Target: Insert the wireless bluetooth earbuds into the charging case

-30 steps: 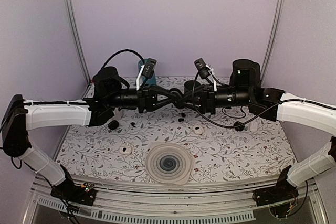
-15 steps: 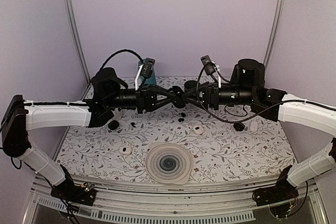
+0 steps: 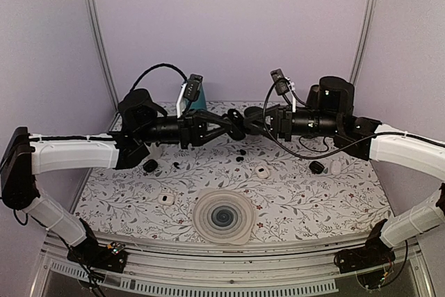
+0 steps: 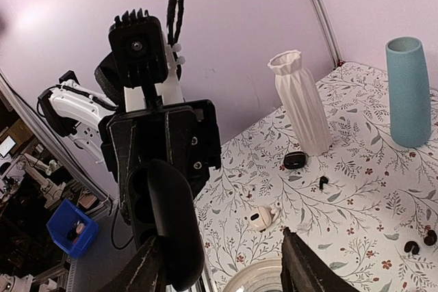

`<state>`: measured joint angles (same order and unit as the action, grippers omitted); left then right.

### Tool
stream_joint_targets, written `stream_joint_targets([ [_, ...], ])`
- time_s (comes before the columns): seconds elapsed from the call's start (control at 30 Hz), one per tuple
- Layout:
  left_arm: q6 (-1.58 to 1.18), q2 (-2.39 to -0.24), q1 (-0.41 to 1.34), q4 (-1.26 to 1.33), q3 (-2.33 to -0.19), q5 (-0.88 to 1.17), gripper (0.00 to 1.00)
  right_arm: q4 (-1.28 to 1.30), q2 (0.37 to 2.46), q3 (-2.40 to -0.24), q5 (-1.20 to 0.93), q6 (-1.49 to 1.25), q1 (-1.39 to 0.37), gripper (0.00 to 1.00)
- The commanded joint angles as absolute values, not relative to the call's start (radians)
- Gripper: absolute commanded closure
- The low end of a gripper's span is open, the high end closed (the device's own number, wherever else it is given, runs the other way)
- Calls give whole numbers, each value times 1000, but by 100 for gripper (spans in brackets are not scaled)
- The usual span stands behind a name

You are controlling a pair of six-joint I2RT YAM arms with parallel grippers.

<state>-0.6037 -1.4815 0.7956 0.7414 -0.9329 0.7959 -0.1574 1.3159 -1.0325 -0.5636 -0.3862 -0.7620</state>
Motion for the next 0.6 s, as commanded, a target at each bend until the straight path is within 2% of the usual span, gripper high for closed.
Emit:
stream_joint_targets([
  [0.0, -625, -1449, 802, 802, -930, 773, 100, -207, 1317, -1005, -563, -416, -770, 45],
  [0.4, -655, -1454, 804, 847, -908, 745, 100, -291, 1338, -984, -576, -477, -788, 71],
  [0.57, -655, -1450, 804, 853, -894, 723, 100, -293, 1348, -994, -587, -476, -793, 79],
])
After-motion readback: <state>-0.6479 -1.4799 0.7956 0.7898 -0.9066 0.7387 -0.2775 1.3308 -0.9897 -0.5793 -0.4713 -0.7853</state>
